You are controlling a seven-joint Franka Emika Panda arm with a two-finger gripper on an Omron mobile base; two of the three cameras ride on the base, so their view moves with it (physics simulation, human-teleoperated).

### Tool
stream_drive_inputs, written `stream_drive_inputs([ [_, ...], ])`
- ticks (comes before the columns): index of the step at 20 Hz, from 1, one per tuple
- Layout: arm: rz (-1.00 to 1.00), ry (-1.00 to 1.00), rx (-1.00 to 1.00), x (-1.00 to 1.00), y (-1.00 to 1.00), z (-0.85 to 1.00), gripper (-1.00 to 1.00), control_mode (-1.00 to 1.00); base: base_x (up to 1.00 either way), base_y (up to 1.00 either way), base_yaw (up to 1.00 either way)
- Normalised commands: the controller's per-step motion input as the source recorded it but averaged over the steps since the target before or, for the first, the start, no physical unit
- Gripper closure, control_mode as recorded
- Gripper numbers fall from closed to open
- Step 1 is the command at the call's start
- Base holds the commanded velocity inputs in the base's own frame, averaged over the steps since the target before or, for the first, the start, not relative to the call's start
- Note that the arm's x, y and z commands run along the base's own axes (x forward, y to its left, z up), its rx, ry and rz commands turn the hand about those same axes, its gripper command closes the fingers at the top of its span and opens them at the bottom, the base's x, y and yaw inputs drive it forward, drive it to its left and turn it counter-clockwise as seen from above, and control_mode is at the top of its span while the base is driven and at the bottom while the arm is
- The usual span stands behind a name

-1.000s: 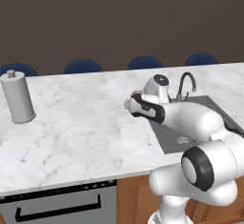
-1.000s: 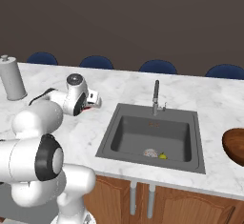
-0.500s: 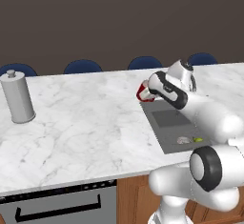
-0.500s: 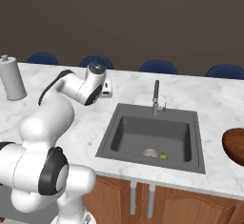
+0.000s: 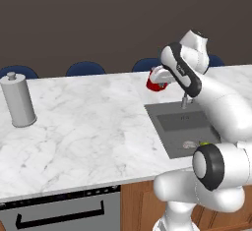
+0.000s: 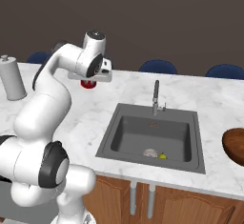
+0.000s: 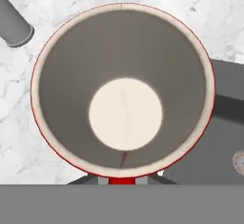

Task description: Clear the mugs and bowl far away from the sink.

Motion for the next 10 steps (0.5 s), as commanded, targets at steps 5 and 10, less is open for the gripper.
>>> stream_drive_inputs([
  [5, 0.0, -0.11, -0.01, -0.64, 0.0, 0.03, 1.0, -1.0, 0.0, 0.0, 0.0],
  [10, 0.0, -0.13, 0.0, -0.71, 0.01, -0.15, 1.0, -1.0, 0.0, 0.0, 0.0],
])
